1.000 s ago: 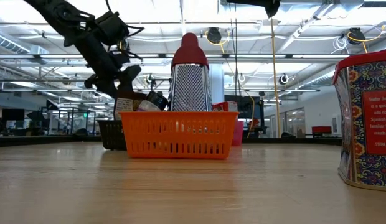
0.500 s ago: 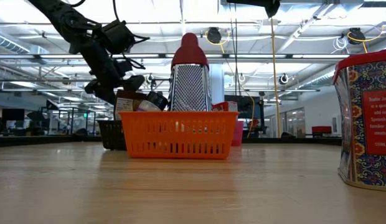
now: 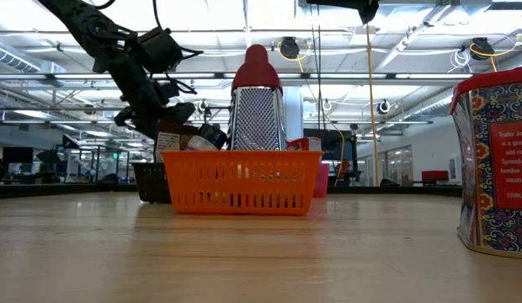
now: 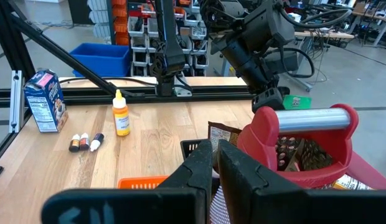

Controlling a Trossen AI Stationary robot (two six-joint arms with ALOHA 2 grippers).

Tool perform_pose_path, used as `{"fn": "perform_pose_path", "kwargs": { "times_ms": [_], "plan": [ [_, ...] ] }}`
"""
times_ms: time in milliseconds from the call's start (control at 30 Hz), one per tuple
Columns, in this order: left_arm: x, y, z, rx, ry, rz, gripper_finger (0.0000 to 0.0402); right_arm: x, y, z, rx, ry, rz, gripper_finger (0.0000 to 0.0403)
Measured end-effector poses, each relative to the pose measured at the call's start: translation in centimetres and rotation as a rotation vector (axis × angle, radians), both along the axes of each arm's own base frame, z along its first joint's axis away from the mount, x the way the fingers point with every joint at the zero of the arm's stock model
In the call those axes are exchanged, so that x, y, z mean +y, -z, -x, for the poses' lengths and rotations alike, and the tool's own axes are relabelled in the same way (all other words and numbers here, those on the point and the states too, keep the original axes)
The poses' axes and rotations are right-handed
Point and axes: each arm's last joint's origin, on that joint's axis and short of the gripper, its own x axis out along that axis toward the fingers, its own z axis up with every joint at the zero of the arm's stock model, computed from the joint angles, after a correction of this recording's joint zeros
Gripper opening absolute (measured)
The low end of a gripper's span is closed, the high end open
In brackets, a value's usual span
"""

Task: Pick & Place Kitchen Items
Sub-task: Put the green cereal box into the pink bin

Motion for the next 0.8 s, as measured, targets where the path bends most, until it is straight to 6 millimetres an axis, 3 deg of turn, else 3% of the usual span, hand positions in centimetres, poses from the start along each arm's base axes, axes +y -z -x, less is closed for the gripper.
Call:
{"fn": "perform_pose_path", "kwargs": {
  "times_ms": [367, 633, 800],
  "plan": [
    [0.0, 0.0, 0.0, 0.039, 0.041, -0.023, 0.0010, 0.0, 0.0, 0.0, 0.001, 0.000, 0.000, 0.0018],
    [0.3, -0.6, -0.5, 0.030, 0.087, -0.088, 0.0009, 0.0, 0.0, 0.0, 0.001, 0.000, 0.000, 0.0018],
    [0.7, -2.5, -1.2, 0.031, 0.127, -0.150, 0.0008, 0.0, 0.0, 0.0, 0.002, 0.000, 0.001, 0.0018]
  ]
}}
